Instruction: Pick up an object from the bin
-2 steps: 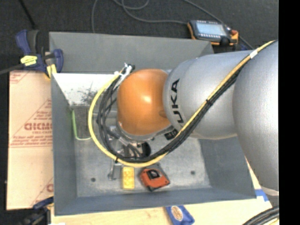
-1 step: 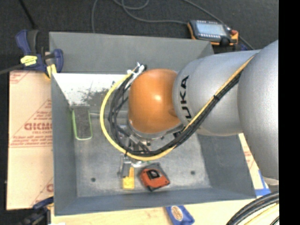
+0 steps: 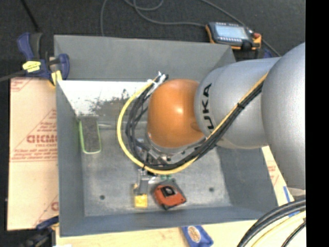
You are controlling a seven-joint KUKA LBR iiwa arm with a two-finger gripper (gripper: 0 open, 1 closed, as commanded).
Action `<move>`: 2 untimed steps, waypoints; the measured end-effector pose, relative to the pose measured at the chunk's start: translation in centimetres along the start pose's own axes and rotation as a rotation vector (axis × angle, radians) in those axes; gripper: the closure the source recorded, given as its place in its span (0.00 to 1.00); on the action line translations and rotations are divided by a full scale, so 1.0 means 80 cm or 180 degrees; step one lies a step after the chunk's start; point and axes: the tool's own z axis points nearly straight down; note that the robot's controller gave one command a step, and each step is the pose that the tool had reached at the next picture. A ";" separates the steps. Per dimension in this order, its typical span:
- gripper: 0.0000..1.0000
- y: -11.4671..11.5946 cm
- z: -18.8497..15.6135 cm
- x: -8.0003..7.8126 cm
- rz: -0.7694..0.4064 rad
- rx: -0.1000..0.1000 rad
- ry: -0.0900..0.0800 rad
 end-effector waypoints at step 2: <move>0.00 -0.066 0.034 0.000 0.0009 0.0008 -0.0001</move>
Offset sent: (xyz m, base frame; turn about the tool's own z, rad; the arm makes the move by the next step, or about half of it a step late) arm 0.0043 -0.0619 -0.0525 -0.0874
